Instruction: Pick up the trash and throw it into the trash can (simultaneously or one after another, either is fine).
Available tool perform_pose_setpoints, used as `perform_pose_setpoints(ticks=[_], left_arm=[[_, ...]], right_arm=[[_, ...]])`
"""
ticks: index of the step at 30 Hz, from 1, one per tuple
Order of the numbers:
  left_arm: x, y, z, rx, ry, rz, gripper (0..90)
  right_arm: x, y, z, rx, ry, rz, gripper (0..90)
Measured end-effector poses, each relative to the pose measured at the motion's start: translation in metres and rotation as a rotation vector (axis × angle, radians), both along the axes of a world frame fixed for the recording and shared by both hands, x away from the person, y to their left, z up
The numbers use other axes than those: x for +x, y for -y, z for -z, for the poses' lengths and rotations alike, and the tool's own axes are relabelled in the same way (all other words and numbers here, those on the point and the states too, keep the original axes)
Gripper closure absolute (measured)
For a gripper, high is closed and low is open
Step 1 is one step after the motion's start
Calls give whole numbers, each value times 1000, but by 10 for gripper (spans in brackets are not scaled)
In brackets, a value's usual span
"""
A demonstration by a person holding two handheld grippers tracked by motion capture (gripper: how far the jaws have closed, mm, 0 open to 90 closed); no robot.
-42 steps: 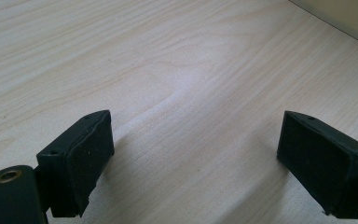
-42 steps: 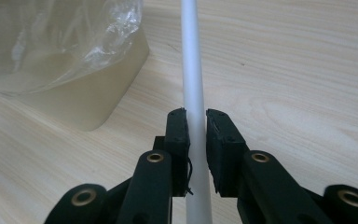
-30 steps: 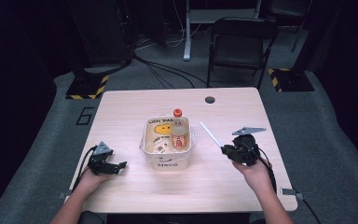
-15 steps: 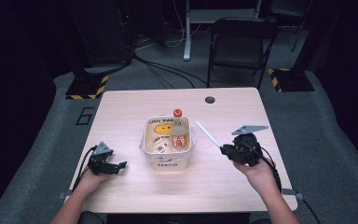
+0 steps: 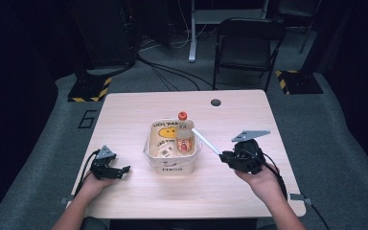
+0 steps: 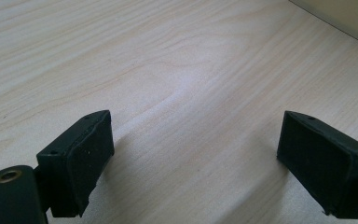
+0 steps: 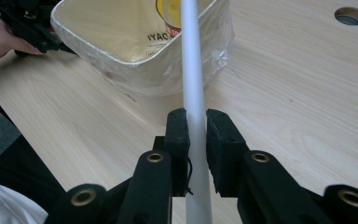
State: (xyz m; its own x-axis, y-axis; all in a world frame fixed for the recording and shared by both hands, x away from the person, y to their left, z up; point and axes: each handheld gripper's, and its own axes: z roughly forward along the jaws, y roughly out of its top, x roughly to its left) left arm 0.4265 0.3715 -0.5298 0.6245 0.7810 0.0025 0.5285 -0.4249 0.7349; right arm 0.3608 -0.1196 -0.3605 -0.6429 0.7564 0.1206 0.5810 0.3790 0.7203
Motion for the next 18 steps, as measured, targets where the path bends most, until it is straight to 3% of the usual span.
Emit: perform_pose_setpoints(ticks=[18], left_arm=[[0, 0, 0, 0, 0, 0, 105]], right_arm=[[4, -29, 2, 8, -1, -73, 786]])
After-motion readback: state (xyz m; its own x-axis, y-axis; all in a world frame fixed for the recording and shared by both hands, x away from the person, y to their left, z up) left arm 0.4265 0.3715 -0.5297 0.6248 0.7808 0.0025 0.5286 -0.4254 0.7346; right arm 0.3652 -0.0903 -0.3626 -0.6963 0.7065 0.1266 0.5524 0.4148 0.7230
